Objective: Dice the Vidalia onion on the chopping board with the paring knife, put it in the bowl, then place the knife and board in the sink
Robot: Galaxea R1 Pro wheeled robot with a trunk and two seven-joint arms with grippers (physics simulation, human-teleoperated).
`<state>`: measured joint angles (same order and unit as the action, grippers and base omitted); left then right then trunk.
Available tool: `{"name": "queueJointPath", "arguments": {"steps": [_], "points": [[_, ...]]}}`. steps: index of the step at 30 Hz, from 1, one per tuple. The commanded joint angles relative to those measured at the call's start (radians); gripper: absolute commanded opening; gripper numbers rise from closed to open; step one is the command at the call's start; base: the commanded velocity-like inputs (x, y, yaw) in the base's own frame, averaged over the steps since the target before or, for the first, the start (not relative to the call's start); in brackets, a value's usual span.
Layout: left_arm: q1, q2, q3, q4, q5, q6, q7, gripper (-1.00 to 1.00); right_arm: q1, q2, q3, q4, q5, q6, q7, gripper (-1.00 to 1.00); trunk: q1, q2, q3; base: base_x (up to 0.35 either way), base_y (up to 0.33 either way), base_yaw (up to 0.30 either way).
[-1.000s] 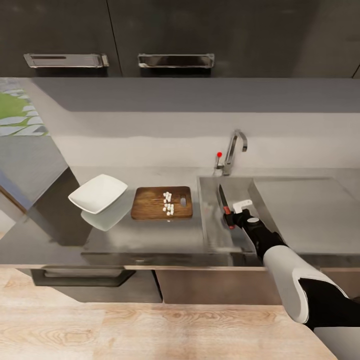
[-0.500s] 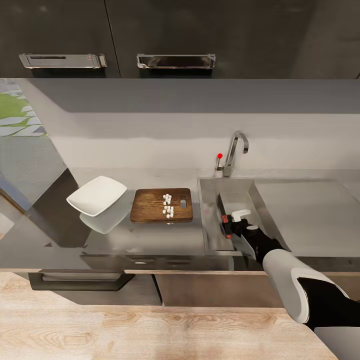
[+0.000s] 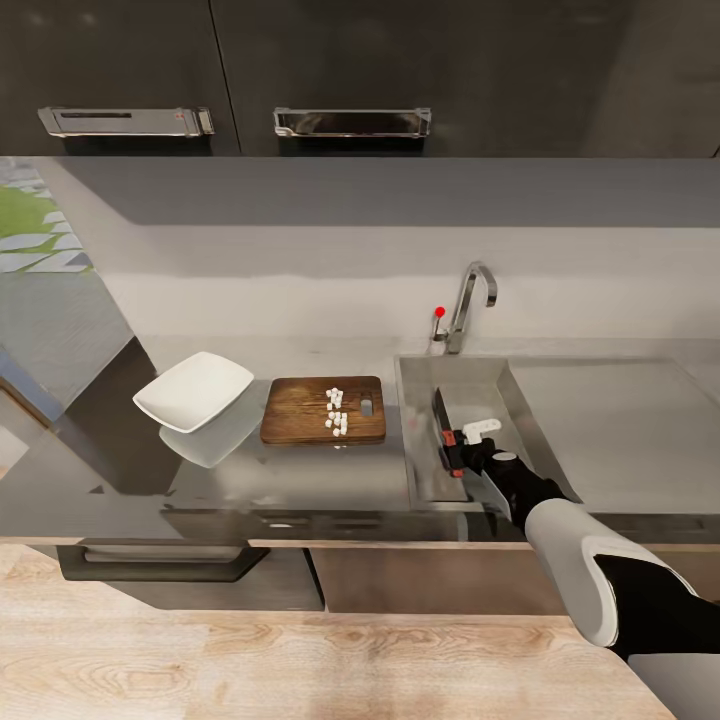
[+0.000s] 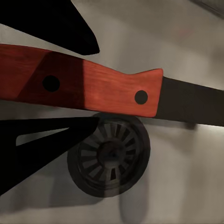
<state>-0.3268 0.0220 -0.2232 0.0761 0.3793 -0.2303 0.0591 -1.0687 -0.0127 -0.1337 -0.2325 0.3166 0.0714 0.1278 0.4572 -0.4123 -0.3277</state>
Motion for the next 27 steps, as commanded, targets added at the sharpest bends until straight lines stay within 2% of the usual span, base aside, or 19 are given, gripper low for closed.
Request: {"name": "queueJointPath", "arguments": {"steps": [1,6,7,24,27], "points": [[-0.002,-0.001,-0.008,0.004,0.006,-0.006,0.001,1.0,0.0,0.0,-0.009,-0.002,0.009,0.005,0.009,-1.0,0.001,-0.002,-0.002,0.0,0.0,0.0],[-0.002,-0.001,-0.008,0.004,0.006,-0.006,0.001,1.0,0.0,-0.001,-0.009,-0.002,0.008,0.005,0.009,-1.0,0.001,-0.002,-0.002,0.0,0.0,0.0],[-0.002,-0.001,-0.008,0.004,0.006,-0.006,0.001,1.0,0.0,-0.001,-0.009,-0.002,0.008,0.005,0.009,1.0,0.001,-0.002,-0.002,0.0,0.0,0.0],[-0.002,-0.001,-0.008,0.004,0.006,-0.003,0.001,1.0,0.0,-0.003,-0.009,-0.018,0.007,0.002,0.019,1.0,0.001,-0.002,-0.002,0.0,0.0,0.0],[-0.002,-0.001,-0.008,0.004,0.006,-0.003,0.001,1.0,0.0,-0.004,-0.011,-0.099,0.007,0.004,0.02,1.0,0.001,-0.002,-0.002,0.0,0.0,0.0]]}}
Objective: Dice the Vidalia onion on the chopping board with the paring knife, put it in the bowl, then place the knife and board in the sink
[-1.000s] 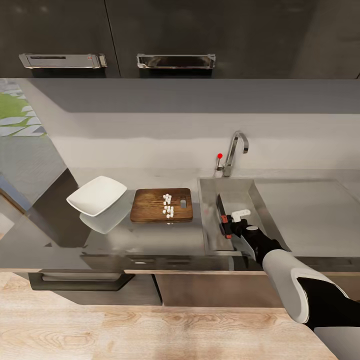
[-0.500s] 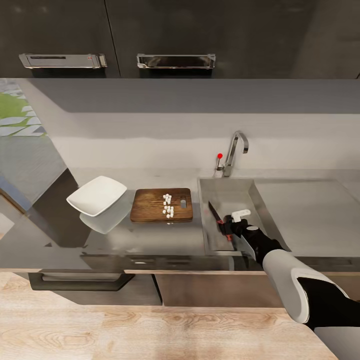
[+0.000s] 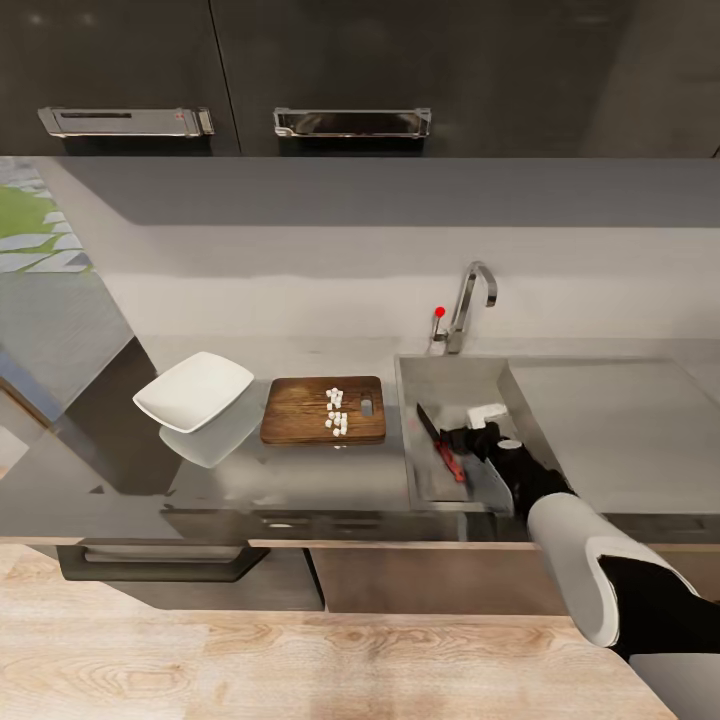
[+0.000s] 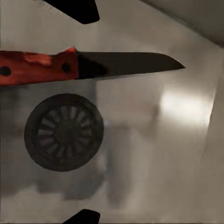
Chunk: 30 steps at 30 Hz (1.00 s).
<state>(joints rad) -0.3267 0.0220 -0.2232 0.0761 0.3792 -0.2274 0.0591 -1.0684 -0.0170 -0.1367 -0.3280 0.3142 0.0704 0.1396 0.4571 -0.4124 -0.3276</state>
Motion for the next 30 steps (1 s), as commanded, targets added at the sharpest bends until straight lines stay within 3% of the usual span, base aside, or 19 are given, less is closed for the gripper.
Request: {"name": "queueJointPath", "arguments": {"steps": [1,4,8,11,21,30], "points": [[-0.002,-0.001,-0.008,0.004,0.006,-0.006,0.001,1.0,0.0,0.0,-0.008,-0.052,0.009,0.009,0.011,1.0,0.001,-0.002,-0.002,0.0,0.0,0.0],[-0.002,-0.001,-0.008,0.004,0.006,-0.006,0.0,1.0,0.0,-0.001,-0.006,-0.224,0.008,0.082,0.032,1.0,0.001,-0.002,-0.002,0.0,0.0,0.0],[-0.002,-0.001,-0.008,0.004,0.006,-0.008,0.0,1.0,0.0,-0.004,-0.006,-0.436,0.011,0.382,0.139,1.0,0.001,-0.002,-0.002,0.0,0.0,0.0],[-0.002,-0.002,-0.008,0.004,0.006,-0.009,-0.001,1.0,0.0,-0.016,-0.005,-0.489,0.013,0.476,0.196,1.0,0.001,-0.002,-0.002,0.0,0.0,0.0],[-0.002,-0.001,-0.008,0.004,0.006,-0.01,-0.001,1.0,0.0,-0.023,-0.005,-0.509,0.013,0.509,0.219,1.0,0.001,-0.002,-0.002,0.0,0.024,0.0],[-0.002,-0.002,-0.009,0.004,0.006,-0.01,-0.001,1.0,0.001,-0.024,-0.007,-0.514,0.013,0.509,0.219,1.0,0.001,-0.002,-0.002,0.0,0.247,-0.002]]}}
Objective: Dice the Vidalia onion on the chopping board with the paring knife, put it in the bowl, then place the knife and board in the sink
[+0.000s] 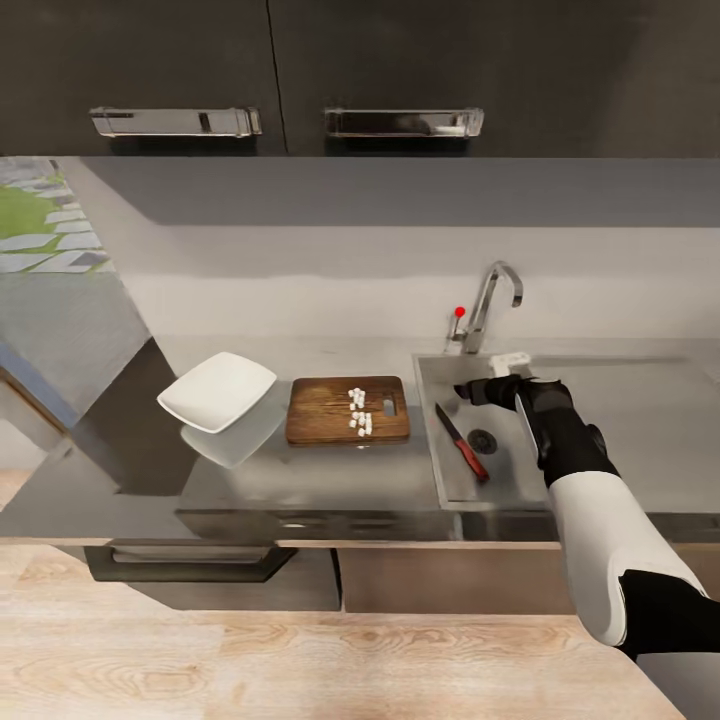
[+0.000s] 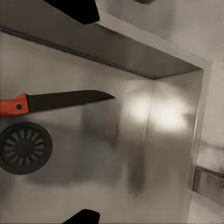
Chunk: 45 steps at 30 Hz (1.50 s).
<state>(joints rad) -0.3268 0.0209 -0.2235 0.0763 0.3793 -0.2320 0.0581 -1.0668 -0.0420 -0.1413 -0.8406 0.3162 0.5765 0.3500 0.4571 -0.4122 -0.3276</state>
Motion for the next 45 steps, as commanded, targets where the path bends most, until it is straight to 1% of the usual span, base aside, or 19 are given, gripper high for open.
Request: {"name": "queueJointPath", "arguments": {"steps": [1,9,20,37,45], "points": [[-0.001,-0.001,-0.008,0.003,0.006,-0.006,0.0,1.0,-0.001,0.001,-0.003,-0.001,0.01,0.003,0.009,1.0,0.001,-0.002,-0.002,0.0,0.263,-0.138],[-0.001,-0.001,-0.008,0.003,0.006,-0.006,0.0,1.0,-0.001,0.001,-0.003,-0.002,0.01,0.003,0.009,1.0,0.001,-0.002,-0.002,0.0,0.218,-0.249],[-0.001,-0.001,-0.008,0.003,0.006,-0.005,0.0,1.0,-0.001,0.001,-0.001,-0.002,0.01,0.003,0.009,1.0,0.001,-0.002,-0.002,0.0,0.044,-0.259],[-0.001,0.0,-0.008,0.003,0.006,-0.005,0.0,1.0,-0.001,0.001,-0.001,-0.002,0.01,0.003,0.009,1.0,0.001,-0.002,-0.002,0.0,0.261,-0.015],[-0.001,0.0,-0.008,0.003,0.006,-0.006,0.0,1.0,-0.001,0.001,-0.001,-0.002,0.009,0.003,0.009,1.0,0.001,-0.002,-0.002,0.0,0.07,0.0]]}}
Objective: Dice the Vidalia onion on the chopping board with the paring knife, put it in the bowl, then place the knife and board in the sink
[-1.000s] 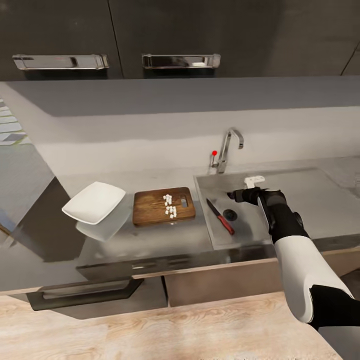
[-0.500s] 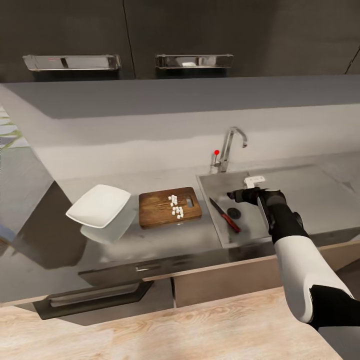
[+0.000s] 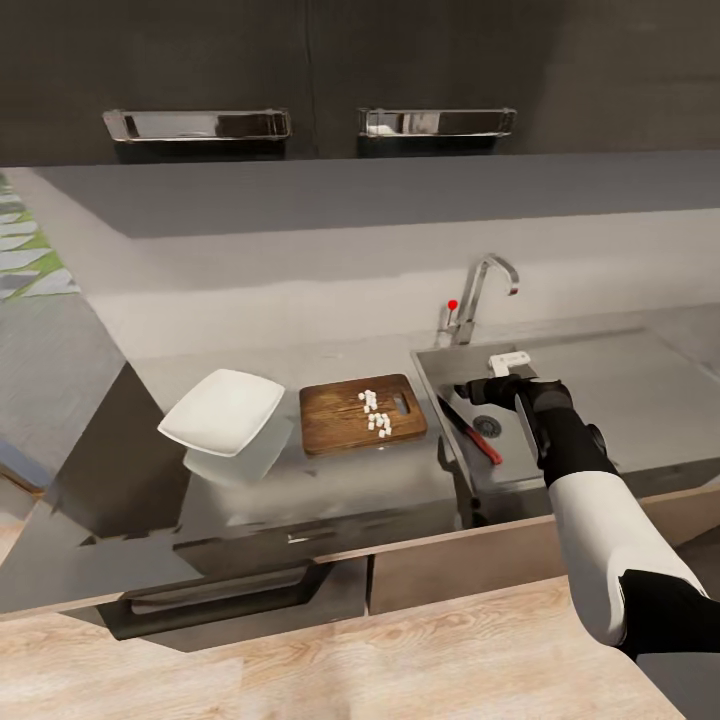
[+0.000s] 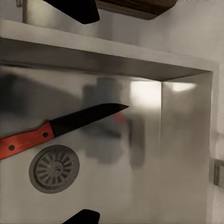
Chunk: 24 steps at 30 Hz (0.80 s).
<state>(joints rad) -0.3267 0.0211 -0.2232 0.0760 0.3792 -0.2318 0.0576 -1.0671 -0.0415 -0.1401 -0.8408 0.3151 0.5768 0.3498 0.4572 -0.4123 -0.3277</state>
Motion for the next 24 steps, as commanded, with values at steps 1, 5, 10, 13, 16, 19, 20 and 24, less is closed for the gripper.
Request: {"name": "queueJointPath", "arguments": {"steps": [1,5,10,13,16,19,20,24], "points": [[-0.002,0.0,-0.008,0.004,0.006,-0.006,0.001,1.0,-0.001,0.0,-0.003,-0.001,0.01,0.003,0.009,1.0,0.001,-0.002,-0.002,0.0,0.006,0.0],[-0.002,0.0,-0.008,0.004,0.006,-0.006,0.001,1.0,-0.001,0.0,-0.002,-0.001,0.011,0.003,0.009,1.0,0.001,-0.002,-0.002,0.0,0.062,0.0],[-0.002,-0.001,-0.008,0.004,0.006,-0.006,0.001,1.0,-0.001,0.001,-0.001,-0.001,0.01,0.003,0.009,1.0,0.001,-0.002,-0.002,0.0,0.258,0.0],[-0.002,-0.001,-0.008,0.004,0.006,-0.006,0.001,1.0,-0.001,0.002,-0.001,-0.001,0.01,0.003,0.009,1.0,0.001,-0.002,-0.002,0.0,0.282,0.0],[-0.002,0.0,-0.008,0.004,0.006,-0.006,0.001,1.0,-0.001,0.002,-0.001,-0.001,0.01,0.003,0.009,1.0,0.001,-0.002,-0.002,0.0,0.175,0.0],[-0.002,0.0,-0.008,0.004,0.006,-0.006,0.001,1.0,-0.001,0.002,-0.001,-0.001,0.01,0.003,0.009,1.0,0.001,-0.002,-0.002,0.0,0.04,0.0],[-0.002,0.0,-0.008,0.004,0.006,-0.006,0.001,1.0,-0.001,0.002,-0.001,-0.001,0.01,0.003,0.009,1.0,0.001,-0.002,-0.002,0.0,0.019,0.0],[-0.002,0.0,-0.008,0.004,0.006,-0.006,0.001,1.0,-0.001,0.002,-0.001,-0.001,0.01,0.003,0.009,1.0,0.001,-0.002,-0.002,0.0,0.007,0.0]]}}
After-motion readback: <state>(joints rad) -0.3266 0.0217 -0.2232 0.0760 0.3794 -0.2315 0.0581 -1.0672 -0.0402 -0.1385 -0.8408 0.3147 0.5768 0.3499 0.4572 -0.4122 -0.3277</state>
